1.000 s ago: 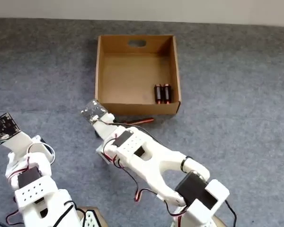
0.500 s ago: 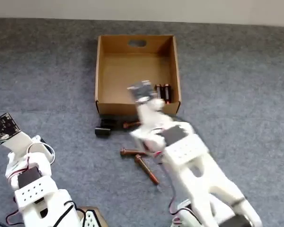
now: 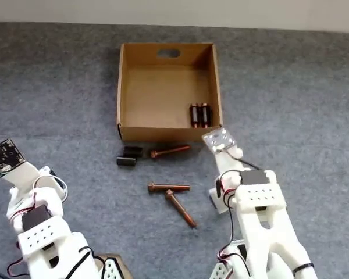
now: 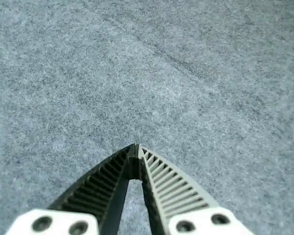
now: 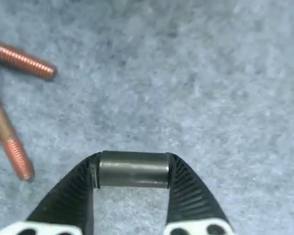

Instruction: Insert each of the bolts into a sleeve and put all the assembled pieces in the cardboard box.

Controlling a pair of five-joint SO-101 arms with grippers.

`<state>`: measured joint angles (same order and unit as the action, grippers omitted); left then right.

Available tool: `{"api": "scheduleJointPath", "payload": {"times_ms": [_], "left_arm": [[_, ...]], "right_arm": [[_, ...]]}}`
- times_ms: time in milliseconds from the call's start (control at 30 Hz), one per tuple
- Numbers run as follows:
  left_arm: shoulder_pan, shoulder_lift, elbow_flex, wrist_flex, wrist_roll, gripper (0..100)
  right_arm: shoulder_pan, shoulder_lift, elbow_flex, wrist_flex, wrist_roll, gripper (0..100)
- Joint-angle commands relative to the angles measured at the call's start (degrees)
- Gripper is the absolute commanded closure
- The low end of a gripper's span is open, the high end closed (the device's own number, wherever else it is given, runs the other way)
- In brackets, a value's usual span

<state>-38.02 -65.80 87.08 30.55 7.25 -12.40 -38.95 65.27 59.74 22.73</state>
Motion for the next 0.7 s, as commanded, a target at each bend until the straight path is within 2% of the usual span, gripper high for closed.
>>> {"api": "scheduleJointPath", "payload": {"times_ms": [0, 67, 467, 533, 667], "left_arm": [[1.01, -0.40, -1.71, -0.88, 0.18, 99], [1.01, -0.40, -1.71, -0.88, 0.18, 99], [1.01, -0.40, -1.71, -0.88, 0.18, 99], [1.01, -0.40, -1.71, -0.88, 0.18, 99], [1.01, -0.40, -1.71, -0.88, 0.18, 99]], "right_arm": [[-3.21, -0.48, 0.22, -1.01, 0.70, 84.3], [-4.44, -0.48, 0.22, -1.01, 0.79, 80.0], [-4.44, -1.10, -4.00, -0.92, 1.58, 80.0], [-4.44, -1.10, -4.00, -0.92, 8.35, 80.0], [-3.21, -1.10, -4.00, 0.84, 27.60, 80.0]]}}
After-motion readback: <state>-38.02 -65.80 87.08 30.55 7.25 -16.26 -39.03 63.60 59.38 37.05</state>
